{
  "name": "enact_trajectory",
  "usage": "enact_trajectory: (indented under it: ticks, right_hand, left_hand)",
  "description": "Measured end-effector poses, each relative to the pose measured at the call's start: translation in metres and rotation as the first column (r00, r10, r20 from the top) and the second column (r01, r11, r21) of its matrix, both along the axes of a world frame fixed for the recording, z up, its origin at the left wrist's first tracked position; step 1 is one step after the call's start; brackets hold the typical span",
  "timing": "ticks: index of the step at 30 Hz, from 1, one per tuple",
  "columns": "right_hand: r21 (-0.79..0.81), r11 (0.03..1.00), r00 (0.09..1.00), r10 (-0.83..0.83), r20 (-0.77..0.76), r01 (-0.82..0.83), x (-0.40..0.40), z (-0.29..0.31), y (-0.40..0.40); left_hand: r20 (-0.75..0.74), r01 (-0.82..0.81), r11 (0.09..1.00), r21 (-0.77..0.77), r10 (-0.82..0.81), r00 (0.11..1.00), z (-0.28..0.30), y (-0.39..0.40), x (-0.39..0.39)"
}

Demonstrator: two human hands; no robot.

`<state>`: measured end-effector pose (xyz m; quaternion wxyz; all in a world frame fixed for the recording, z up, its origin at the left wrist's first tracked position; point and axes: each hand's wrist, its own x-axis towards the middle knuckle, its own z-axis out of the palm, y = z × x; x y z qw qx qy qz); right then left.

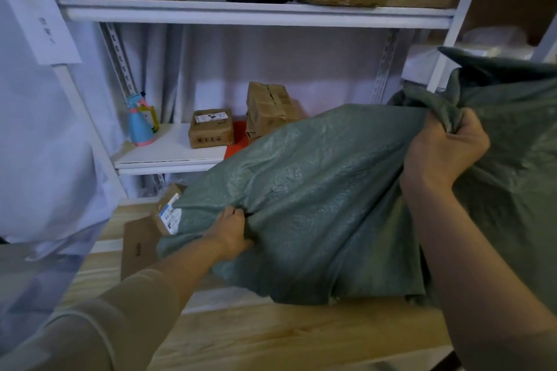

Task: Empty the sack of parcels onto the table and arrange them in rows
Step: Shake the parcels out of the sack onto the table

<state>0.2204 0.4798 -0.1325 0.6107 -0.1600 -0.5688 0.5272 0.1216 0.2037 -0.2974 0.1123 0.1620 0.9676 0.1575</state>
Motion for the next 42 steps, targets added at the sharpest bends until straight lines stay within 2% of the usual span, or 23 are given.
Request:
enact_trajectory:
  ticks: [4,8,12,16,18,23,31,37,42]
  right_hand:
    - [0.043,0.999,0.998,0.024,-0.061,-0.021,0.000,0.011,-0.004]
    - [0.063,0.998,0.993,0.036,-0.111,-0.029,0.002,0.021,-0.004]
    - [0.087,0.996,0.992,0.012,-0.122,-0.002,0.006,0.027,-0.002]
    - [0.074,0.997,0.991,0.014,-0.131,-0.004,0.013,0.030,-0.001]
    - [0.069,0.998,0.993,0.009,-0.121,-0.001,0.017,0.030,0.000]
    - [0.046,0.999,0.992,0.020,-0.126,-0.014,0.028,0.035,0.000]
    - [0.008,0.998,0.989,0.059,-0.135,-0.058,0.051,0.041,0.002]
    - [-0.024,0.998,0.990,0.056,-0.126,-0.060,0.069,0.040,0.010]
    - [-0.024,0.999,0.992,0.039,-0.117,-0.042,0.086,0.038,0.014]
  left_hand:
    - [-0.048,-0.022,0.985,0.172,0.030,0.998,-0.002,0.001,0.005]
    - [-0.034,0.002,0.973,0.232,0.006,0.999,0.004,0.001,0.011]
    - [0.023,0.019,0.983,0.181,-0.023,0.999,0.003,-0.003,0.018]
    - [0.008,0.029,1.000,-0.001,-0.029,1.000,0.001,-0.003,0.028]
    - [0.021,-0.012,0.998,-0.054,0.014,1.000,0.001,-0.001,0.036]
    - [0.090,-0.196,0.978,0.071,0.189,0.978,0.002,0.006,0.052]
    - [0.157,-0.349,0.929,0.124,0.329,0.931,0.000,0.011,0.085]
    - [0.262,-0.500,0.819,0.281,0.436,0.861,-0.007,0.023,0.113]
    - [0.366,-0.596,0.721,0.354,0.480,0.797,-0.008,0.039,0.138]
